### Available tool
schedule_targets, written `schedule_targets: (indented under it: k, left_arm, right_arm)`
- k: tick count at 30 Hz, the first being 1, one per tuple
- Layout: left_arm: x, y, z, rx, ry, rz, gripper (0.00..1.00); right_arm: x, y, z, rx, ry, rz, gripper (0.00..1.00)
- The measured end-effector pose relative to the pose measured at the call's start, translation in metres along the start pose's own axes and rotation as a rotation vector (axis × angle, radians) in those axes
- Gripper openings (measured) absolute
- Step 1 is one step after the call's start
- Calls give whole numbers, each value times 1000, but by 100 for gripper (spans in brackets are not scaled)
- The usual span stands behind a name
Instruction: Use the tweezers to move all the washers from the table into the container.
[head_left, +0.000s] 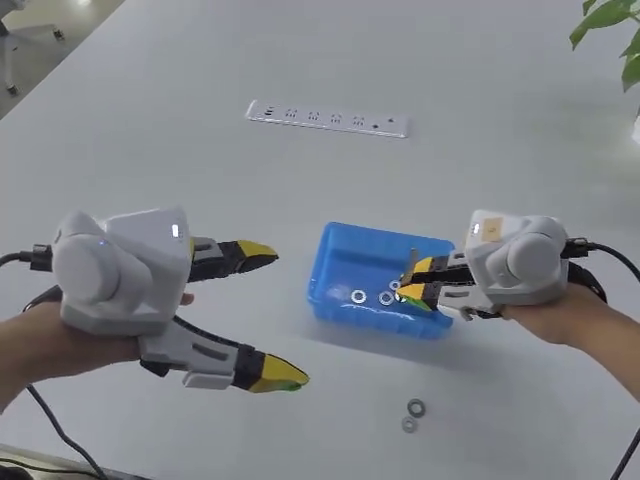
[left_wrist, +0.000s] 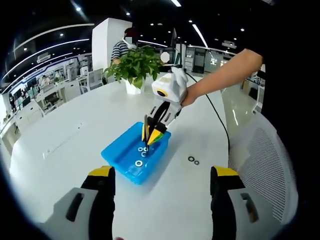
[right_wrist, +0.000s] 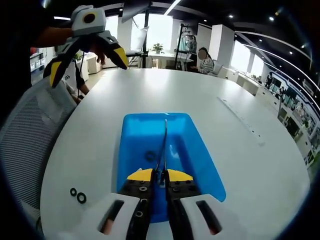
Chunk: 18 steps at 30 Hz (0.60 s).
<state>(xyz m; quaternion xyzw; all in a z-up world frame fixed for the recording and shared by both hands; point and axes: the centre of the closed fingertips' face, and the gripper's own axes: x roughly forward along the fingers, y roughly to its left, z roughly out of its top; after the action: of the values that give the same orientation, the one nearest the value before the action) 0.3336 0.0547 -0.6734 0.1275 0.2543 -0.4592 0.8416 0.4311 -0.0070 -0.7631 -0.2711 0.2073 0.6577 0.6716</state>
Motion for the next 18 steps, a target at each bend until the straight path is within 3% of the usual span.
schedule_targets:
  k: [4,8,18]
  left_arm:
    - [8,8,3,44,54,-40,75]
    - [17,16,14,75,53,-64,72]
    - [41,25,29,177,120,-145,60]
  right_arm:
    - [1,-1,-1,-6,0,-1,9]
    - [1,-2,-2,-8,1,-3,9]
    - [2,-4,-3,-20,4,-1,9]
